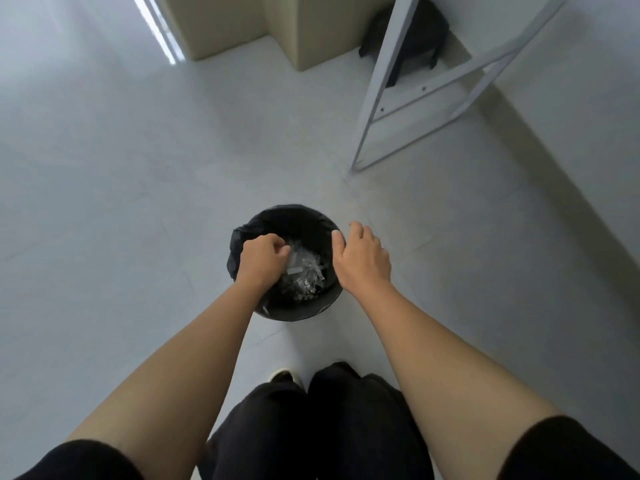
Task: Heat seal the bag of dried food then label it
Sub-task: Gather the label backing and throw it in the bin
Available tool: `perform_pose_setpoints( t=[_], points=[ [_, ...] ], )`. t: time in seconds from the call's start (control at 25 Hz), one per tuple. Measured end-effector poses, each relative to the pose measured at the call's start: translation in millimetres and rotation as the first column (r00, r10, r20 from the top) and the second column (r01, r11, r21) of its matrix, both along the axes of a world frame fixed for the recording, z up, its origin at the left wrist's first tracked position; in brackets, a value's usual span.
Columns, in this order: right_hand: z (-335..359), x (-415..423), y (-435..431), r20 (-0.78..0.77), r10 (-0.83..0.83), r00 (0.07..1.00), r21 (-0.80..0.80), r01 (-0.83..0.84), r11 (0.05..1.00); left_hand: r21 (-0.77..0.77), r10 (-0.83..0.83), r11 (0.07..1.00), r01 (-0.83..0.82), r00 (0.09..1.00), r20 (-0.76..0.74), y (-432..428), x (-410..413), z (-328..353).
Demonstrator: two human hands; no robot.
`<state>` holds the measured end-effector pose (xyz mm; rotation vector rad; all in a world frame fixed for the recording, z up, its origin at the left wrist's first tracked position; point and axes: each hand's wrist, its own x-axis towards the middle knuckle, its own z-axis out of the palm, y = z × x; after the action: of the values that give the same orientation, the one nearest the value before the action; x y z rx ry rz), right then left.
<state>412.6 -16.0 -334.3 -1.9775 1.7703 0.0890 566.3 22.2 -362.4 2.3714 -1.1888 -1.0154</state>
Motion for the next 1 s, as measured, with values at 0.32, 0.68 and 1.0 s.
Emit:
perform_pose_setpoints(
  t=[0.32,0.68,1.0],
  points=[
    [287,-21,37,0.115,-0.131,0.985,-0.091,0.142,0.986,-0.204,-0.26,0.935,0.29,0.952,0.164,-2,-55,317],
    [415,-211,89,0.064,-0.643,0.763,-0.408,0.608,0.681,-0.412,-0.755,0.532,0.74,0.634,0.164,-32,-244,465],
    [453,-426,192,0.153,-0.922,0.355,-0.442,0.859,0.258,-0.439,-0.968,0.171,0.882,0.233,0.09,14,-479,506]
  ],
)
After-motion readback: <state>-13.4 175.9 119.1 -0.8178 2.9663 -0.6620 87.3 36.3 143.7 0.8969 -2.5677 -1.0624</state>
